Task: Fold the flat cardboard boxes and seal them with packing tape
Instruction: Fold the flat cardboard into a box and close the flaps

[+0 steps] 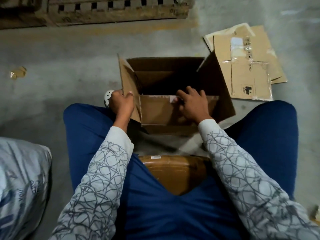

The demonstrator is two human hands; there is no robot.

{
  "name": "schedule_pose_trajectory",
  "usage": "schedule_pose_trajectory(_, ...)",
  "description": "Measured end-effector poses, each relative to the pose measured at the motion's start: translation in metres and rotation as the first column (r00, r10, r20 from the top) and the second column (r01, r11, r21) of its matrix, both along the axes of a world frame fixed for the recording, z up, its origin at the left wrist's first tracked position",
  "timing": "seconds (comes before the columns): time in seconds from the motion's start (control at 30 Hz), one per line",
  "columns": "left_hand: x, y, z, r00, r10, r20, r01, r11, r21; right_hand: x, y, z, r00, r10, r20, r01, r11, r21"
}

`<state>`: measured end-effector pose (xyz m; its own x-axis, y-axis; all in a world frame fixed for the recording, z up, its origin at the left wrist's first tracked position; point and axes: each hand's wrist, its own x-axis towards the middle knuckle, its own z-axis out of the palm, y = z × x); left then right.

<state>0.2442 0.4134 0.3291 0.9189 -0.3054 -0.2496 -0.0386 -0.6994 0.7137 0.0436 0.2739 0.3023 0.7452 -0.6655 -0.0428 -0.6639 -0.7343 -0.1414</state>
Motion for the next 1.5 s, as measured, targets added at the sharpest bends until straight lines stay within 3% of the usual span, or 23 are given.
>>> schedule_pose_trajectory(0.1, -0.011, -0.001, 0.005, 0.979, -0.184, 0.084, 0.177, 0.98, 0.091, 0.0, 0.006, -0.039, 0.989, -0.135, -0.059, 0.137, 0.99, 0.033)
schedule_pose_trajectory(0.23, -0.012, -0.001, 0.004, 0.966, -0.229, 0.124, 0.211, 0.967, 0.142, -0.009, 0.025, -0.068, 0.935, -0.356, 0.003, 0.354, 0.932, 0.076)
schedule_pose_trajectory(0.3, -0.015, -0.002, 0.004, 0.961, -0.242, 0.134, 0.222, 0.963, 0.15, -0.012, 0.038, -0.072, 0.957, -0.284, 0.054, 0.278, 0.956, 0.098)
schedule_pose_trajectory(0.4, -0.017, -0.003, 0.003, 0.957, -0.26, 0.131, 0.241, 0.959, 0.146, -0.019, 0.053, -0.082, 0.995, -0.102, -0.022, 0.103, 0.991, 0.089)
schedule_pose_trajectory(0.57, -0.018, -0.004, 0.006, 0.95, -0.273, 0.153, 0.249, 0.955, 0.161, -0.007, 0.034, -0.076, 0.987, -0.115, -0.114, 0.152, 0.9, 0.408)
schedule_pose_trajectory(0.63, -0.018, -0.004, 0.005, 0.949, -0.275, 0.154, 0.248, 0.953, 0.174, 0.005, 0.021, -0.059, 0.988, -0.152, 0.018, 0.125, 0.87, 0.477)
schedule_pose_trajectory(0.73, -0.017, -0.003, 0.004, 0.951, -0.273, 0.147, 0.243, 0.951, 0.192, 0.034, 0.003, -0.023, 0.929, -0.179, 0.323, 0.103, 0.965, 0.241)
schedule_pose_trajectory(0.8, -0.017, -0.002, 0.005, 0.951, -0.273, 0.145, 0.24, 0.948, 0.208, 0.055, -0.014, 0.001, 0.903, -0.184, 0.389, 0.172, 0.983, 0.065)
schedule_pose_trajectory(0.87, -0.017, 0.0, 0.006, 0.952, -0.273, 0.141, 0.242, 0.949, 0.202, 0.07, -0.036, 0.02, 0.928, -0.194, 0.317, 0.199, 0.98, 0.017)
schedule_pose_trajectory(0.97, -0.013, 0.001, 0.006, 0.954, -0.267, 0.134, 0.24, 0.952, 0.19, 0.075, -0.05, 0.026, 0.954, -0.254, 0.159, 0.237, 0.964, 0.117)
schedule_pose_trajectory(1.1, -0.008, -0.002, -0.001, 0.965, -0.235, 0.117, 0.213, 0.961, 0.174, 0.049, -0.029, -0.005, 0.977, -0.171, 0.129, 0.163, 0.984, 0.071)
schedule_pose_trajectory(1.23, -0.007, -0.003, -0.005, 0.967, -0.225, 0.119, 0.208, 0.968, 0.142, 0.023, -0.003, -0.049, 0.99, -0.097, 0.104, 0.078, 0.982, 0.169)
schedule_pose_trajectory(1.43, -0.011, -0.007, -0.011, 0.974, -0.227, 0.025, 0.224, 0.972, 0.077, 0.019, 0.015, -0.071, 0.992, -0.107, -0.06, 0.12, 0.946, 0.303)
schedule_pose_trajectory(1.5, -0.016, -0.011, -0.015, 0.954, -0.297, -0.037, 0.299, 0.953, 0.056, 0.023, 0.01, -0.067, 0.989, -0.093, -0.112, 0.127, 0.927, 0.353)
